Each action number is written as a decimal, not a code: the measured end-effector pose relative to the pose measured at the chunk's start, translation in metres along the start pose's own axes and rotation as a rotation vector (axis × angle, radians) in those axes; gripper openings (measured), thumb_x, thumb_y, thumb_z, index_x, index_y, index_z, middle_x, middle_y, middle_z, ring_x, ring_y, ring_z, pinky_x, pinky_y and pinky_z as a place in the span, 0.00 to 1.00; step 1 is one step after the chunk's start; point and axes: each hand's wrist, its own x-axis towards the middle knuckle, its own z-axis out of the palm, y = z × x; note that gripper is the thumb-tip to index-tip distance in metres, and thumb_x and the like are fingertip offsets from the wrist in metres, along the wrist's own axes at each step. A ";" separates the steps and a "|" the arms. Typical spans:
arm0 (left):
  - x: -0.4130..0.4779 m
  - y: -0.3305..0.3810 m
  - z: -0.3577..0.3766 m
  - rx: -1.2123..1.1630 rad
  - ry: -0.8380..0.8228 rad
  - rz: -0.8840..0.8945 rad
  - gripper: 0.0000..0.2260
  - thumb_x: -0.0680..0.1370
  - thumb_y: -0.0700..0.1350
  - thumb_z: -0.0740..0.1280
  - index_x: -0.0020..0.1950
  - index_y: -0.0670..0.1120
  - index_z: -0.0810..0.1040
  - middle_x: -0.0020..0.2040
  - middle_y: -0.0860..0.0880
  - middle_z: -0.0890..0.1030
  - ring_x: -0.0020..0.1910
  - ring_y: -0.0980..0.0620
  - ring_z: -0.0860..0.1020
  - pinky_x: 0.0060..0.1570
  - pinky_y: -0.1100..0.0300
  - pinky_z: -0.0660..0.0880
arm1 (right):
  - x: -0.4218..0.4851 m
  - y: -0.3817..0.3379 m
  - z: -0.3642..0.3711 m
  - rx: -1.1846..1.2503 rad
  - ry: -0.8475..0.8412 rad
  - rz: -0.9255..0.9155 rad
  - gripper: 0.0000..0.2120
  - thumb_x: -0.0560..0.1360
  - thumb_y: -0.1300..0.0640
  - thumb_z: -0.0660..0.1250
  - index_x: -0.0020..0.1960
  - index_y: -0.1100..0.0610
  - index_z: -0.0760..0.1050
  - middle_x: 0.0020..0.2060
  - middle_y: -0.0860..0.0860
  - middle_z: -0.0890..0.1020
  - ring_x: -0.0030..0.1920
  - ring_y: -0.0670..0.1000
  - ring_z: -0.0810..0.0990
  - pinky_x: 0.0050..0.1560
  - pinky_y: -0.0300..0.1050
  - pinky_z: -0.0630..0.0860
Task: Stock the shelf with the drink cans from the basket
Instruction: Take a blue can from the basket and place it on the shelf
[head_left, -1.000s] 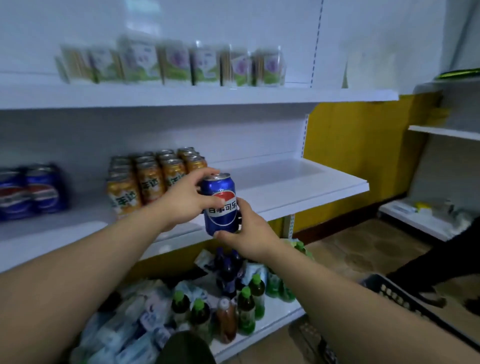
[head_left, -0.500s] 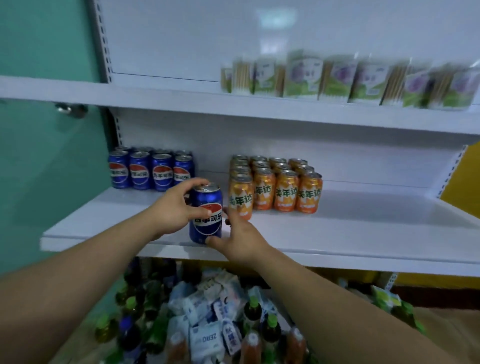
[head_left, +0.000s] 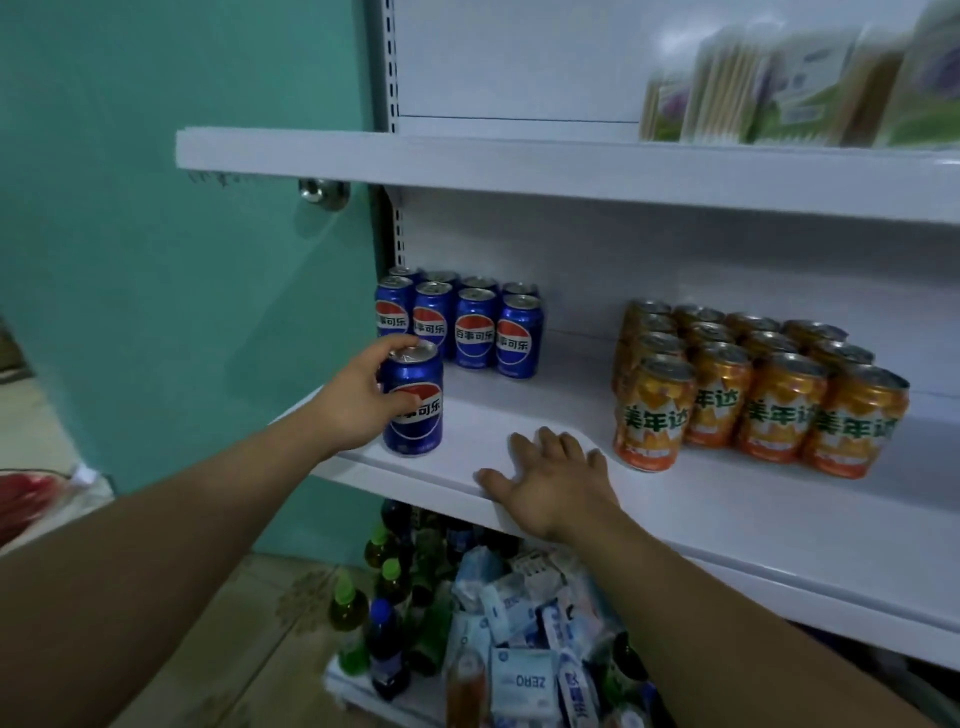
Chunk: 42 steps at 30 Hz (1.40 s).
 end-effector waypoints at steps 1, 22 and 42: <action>0.002 -0.005 -0.002 0.024 0.018 0.006 0.26 0.73 0.34 0.70 0.65 0.54 0.69 0.60 0.50 0.73 0.57 0.51 0.74 0.56 0.54 0.72 | 0.000 0.000 0.001 -0.008 0.009 0.000 0.38 0.74 0.28 0.44 0.78 0.46 0.49 0.79 0.53 0.48 0.77 0.56 0.47 0.73 0.63 0.46; 0.079 -0.049 -0.005 -0.069 0.291 -0.119 0.31 0.75 0.31 0.67 0.75 0.44 0.58 0.62 0.49 0.71 0.61 0.49 0.72 0.56 0.59 0.68 | -0.005 -0.004 0.000 0.021 0.034 0.006 0.35 0.75 0.30 0.45 0.78 0.45 0.49 0.78 0.50 0.50 0.76 0.53 0.48 0.74 0.58 0.46; 0.125 -0.066 0.003 -0.052 0.419 -0.291 0.17 0.77 0.35 0.65 0.66 0.40 0.69 0.61 0.41 0.76 0.58 0.45 0.74 0.52 0.57 0.68 | -0.002 -0.003 0.002 0.043 0.028 0.012 0.36 0.75 0.29 0.45 0.77 0.44 0.48 0.78 0.48 0.47 0.76 0.53 0.45 0.75 0.59 0.43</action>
